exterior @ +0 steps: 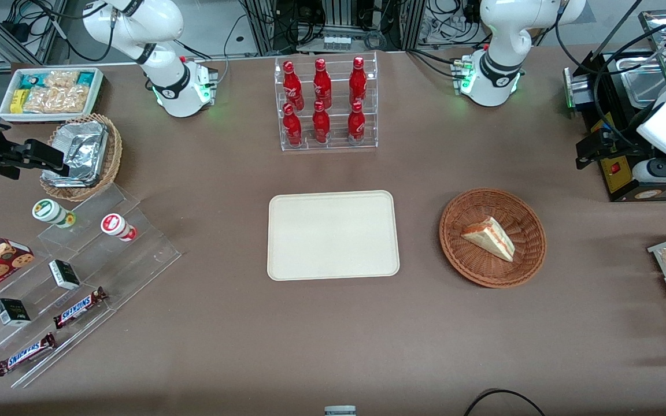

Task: Place sandwich from basket to tray
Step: 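Move the left gripper over the sandwich in the wicker basket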

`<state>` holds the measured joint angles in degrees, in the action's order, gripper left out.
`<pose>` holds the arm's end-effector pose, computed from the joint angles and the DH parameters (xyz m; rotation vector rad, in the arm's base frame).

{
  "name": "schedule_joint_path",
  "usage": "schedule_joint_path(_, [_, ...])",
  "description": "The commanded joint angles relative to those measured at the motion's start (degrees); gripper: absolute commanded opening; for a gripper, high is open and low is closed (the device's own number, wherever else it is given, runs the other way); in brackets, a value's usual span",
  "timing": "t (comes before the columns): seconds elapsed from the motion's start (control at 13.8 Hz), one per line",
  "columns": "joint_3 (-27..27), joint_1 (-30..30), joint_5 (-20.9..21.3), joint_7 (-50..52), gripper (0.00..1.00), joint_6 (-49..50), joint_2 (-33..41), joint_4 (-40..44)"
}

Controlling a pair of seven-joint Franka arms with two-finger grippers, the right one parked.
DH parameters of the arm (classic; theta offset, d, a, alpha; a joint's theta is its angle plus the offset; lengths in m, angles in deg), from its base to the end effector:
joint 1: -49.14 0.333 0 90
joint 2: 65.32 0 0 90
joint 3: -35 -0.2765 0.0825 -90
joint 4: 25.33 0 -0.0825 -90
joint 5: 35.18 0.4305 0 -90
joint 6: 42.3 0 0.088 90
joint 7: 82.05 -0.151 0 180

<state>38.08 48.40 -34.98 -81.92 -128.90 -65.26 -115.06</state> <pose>0.5907 -0.0389 0.5391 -3.1335 0.1008 0.0838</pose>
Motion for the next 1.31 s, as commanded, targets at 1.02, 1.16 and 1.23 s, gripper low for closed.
schedule_joint_path(1.02, [1.05,-2.86,1.12,20.49,1.0,-31.4,-2.96,-24.76])
schedule_joint_path(1.16, [1.13,-3.04,1.03,29.36,1.0,-38.87,-2.7,-30.12])
schedule_joint_path(1.23, [1.22,-3.04,0.77,33.84,1.0,-41.95,-2.35,-32.5])
